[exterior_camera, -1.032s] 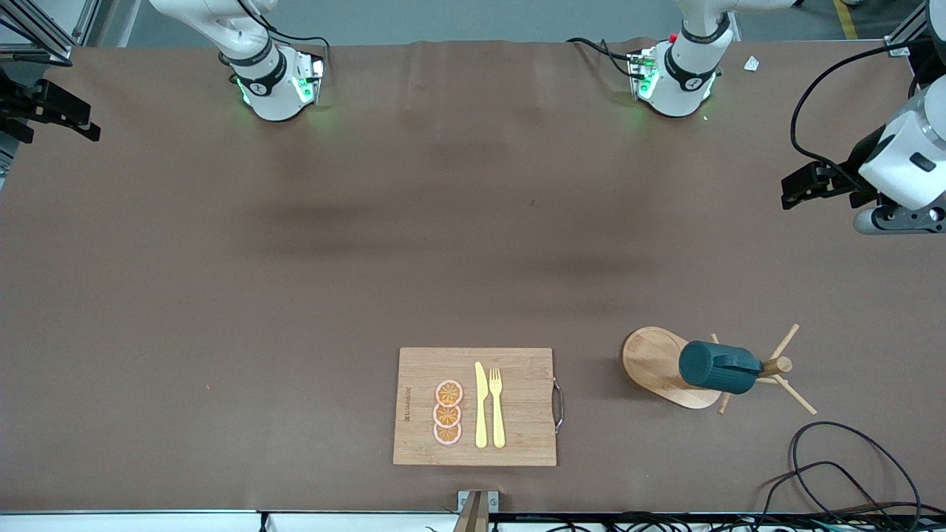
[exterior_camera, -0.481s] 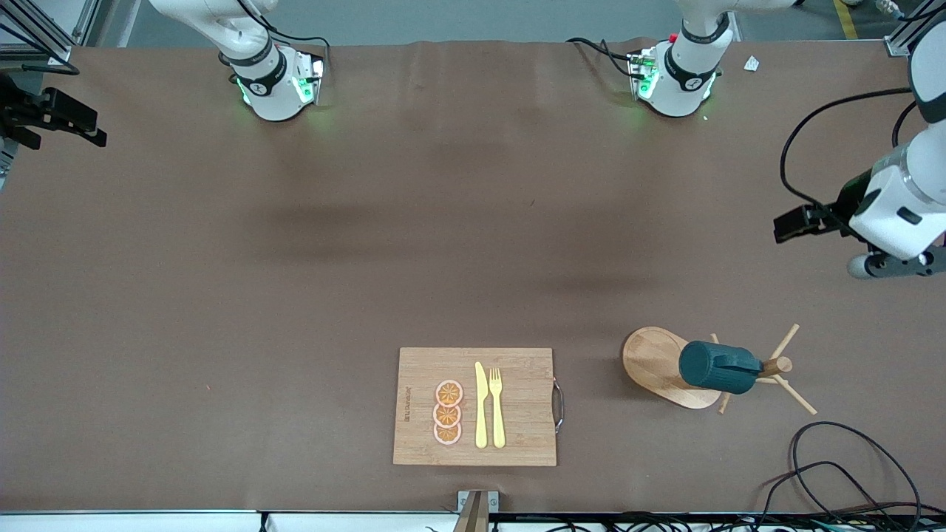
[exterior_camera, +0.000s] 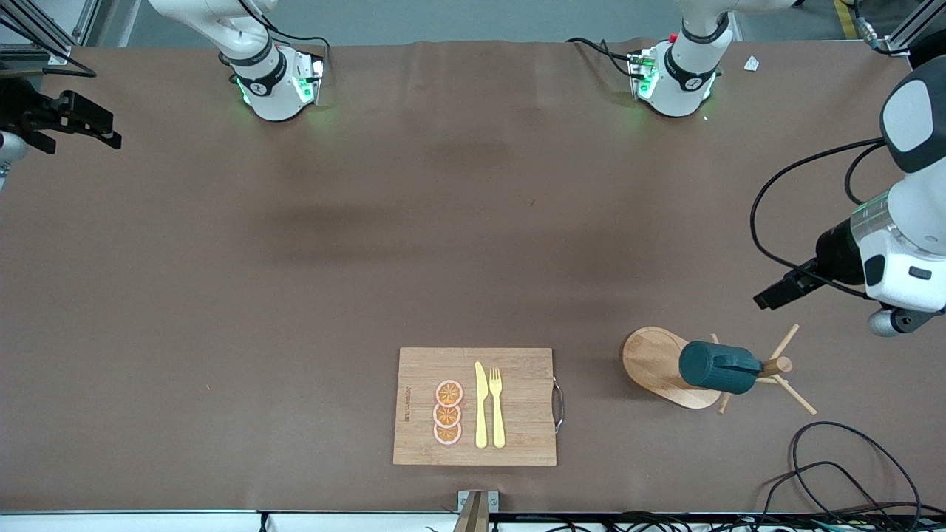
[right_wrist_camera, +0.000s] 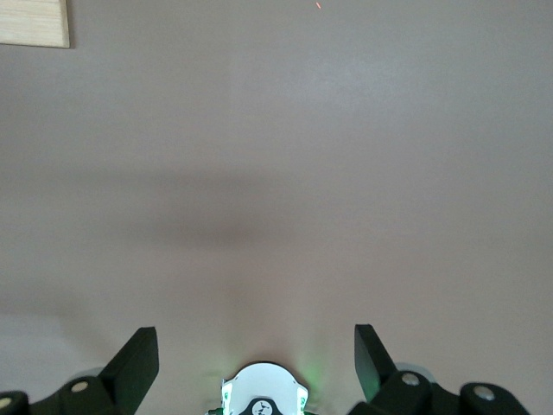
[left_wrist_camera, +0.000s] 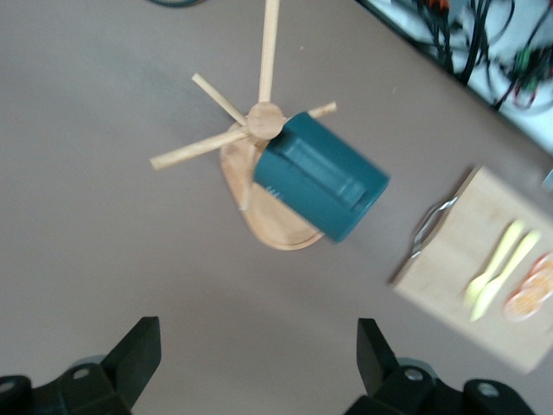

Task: Transfer cup from left to right arm and place
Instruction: 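Move the left gripper toward the teal mug on the wooden stand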

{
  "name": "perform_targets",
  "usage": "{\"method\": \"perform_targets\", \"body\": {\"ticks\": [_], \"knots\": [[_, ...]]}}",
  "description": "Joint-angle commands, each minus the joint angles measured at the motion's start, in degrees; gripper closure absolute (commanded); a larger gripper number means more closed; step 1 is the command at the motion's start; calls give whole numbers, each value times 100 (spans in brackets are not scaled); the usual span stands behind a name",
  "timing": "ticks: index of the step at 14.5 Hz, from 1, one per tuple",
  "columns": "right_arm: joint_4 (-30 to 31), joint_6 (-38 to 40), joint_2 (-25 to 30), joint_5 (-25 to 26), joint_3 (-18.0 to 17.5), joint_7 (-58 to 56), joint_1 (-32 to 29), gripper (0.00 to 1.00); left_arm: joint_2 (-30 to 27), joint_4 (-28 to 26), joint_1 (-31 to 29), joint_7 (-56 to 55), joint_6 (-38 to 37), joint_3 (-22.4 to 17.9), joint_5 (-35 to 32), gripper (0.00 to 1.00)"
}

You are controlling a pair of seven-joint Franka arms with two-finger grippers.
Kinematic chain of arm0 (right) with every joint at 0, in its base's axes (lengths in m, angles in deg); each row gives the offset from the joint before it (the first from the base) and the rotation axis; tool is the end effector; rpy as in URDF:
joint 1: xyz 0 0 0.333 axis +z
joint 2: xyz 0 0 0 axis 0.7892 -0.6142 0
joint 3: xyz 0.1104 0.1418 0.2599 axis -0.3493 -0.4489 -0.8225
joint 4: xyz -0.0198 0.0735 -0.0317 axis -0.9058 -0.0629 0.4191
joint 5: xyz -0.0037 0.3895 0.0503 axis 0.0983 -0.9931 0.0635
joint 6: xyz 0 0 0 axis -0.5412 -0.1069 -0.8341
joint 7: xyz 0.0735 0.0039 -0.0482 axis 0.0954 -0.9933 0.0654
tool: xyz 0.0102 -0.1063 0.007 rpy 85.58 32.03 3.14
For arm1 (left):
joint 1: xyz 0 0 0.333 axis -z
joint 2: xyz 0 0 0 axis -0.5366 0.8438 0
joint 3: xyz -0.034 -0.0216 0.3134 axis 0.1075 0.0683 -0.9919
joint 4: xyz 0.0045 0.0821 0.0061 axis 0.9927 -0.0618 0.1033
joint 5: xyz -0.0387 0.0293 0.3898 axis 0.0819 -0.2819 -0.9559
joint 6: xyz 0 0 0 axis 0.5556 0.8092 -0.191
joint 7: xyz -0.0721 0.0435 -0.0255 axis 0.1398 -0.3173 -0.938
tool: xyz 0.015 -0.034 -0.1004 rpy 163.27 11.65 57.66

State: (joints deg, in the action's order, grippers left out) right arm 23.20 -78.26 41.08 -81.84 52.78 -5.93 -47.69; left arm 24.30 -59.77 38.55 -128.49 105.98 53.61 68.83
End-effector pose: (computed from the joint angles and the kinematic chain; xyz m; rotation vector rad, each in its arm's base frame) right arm 0.4964 -0.0102 0.6490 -3.1104 -0.1073 0.2078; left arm 0.6550 -0.0757 0.5471 2.8401 0.9340 0.0414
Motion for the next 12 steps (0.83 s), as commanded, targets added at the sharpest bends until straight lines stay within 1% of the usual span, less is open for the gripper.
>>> {"method": "perform_targets", "body": {"ticks": [1,5,9,11,12], "knots": [[-48,10,-61,-56,12,-35,112,0,121,135,49,-808,122,-2,151,0],[-39,19,-140,-57,12,-27,59,0,332,-6,111,-2187,606,42,160,0],[-83,1,-184,-83,30,-9,33,0,403,-6,120,-2330,781,51,247,0],[-101,-7,-193,-66,30,-18,15,0,560,-6,111,-2452,1000,51,694,0],[-92,-60,-228,-74,38,-18,6,0,587,-6,120,-2532,1098,51,705,0]]}}
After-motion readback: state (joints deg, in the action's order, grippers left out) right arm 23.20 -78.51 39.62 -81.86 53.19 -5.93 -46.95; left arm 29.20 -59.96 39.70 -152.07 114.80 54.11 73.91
